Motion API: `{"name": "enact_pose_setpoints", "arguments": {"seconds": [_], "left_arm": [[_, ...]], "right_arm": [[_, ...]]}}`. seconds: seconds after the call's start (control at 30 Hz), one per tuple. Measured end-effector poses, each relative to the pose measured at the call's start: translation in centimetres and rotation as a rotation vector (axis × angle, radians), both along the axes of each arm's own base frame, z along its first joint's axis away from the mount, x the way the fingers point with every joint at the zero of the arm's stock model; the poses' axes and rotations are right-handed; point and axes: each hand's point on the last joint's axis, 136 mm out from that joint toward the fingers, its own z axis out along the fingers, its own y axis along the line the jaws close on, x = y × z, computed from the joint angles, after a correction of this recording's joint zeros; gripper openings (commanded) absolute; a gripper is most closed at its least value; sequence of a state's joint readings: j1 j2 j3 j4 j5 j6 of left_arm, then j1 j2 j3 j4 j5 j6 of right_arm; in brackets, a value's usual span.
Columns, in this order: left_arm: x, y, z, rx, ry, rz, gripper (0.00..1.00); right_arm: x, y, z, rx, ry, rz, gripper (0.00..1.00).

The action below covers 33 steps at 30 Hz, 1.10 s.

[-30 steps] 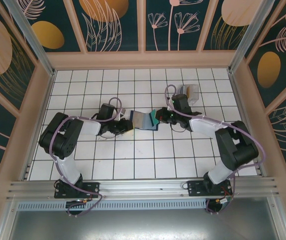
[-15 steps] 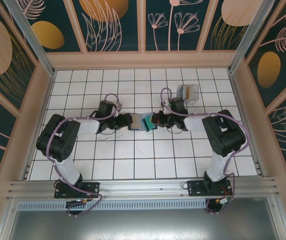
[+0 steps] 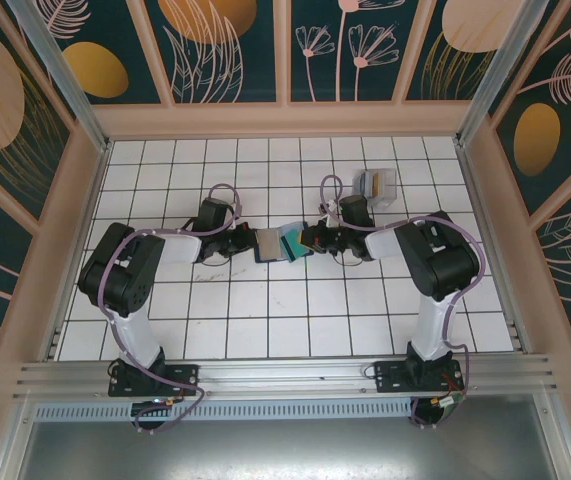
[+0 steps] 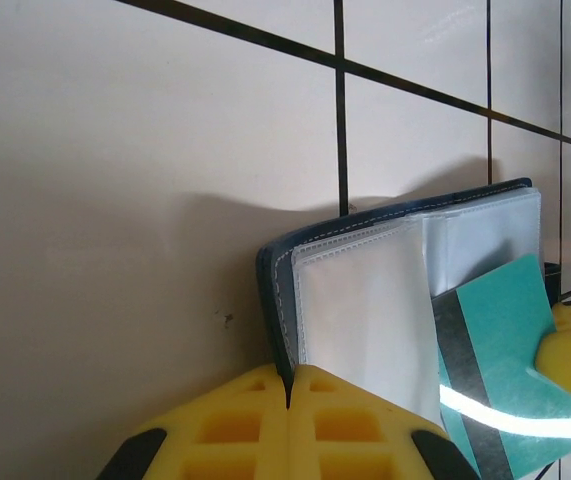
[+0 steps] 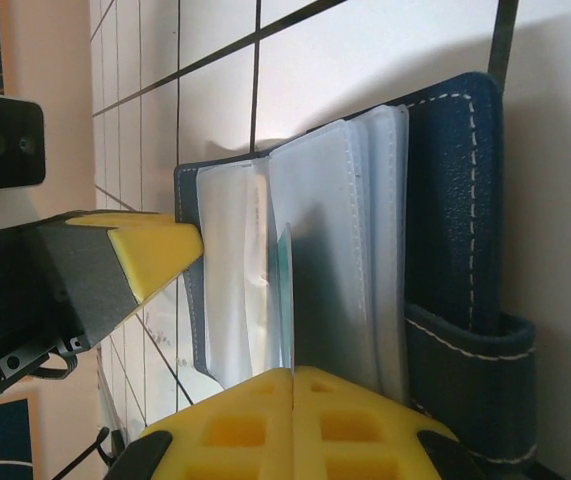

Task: Put the credit cards into the card holder
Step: Insert the credit card into the card slot.

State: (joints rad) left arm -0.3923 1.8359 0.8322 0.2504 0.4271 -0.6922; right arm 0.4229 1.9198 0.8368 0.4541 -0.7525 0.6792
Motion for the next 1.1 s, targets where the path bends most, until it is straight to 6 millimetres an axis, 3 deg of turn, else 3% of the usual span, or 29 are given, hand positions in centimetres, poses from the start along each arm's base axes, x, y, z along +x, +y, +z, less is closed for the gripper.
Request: {"name": "enact_pose_setpoints", "arguments": {"seconds": [0.87,1.1], "left_arm": [[0.2,0.2,-0.3,0.018,0.011,0.01,0.0],[0.2,0.2,-0.3,0.021,0.013,0.012,0.0]], "right_arm": [[0.4,0.3,1.4,0.073,-0.079,0.021,0.0],[0.6,0.3,0.1,0.048,-0.052,0.015,0.0]]}}
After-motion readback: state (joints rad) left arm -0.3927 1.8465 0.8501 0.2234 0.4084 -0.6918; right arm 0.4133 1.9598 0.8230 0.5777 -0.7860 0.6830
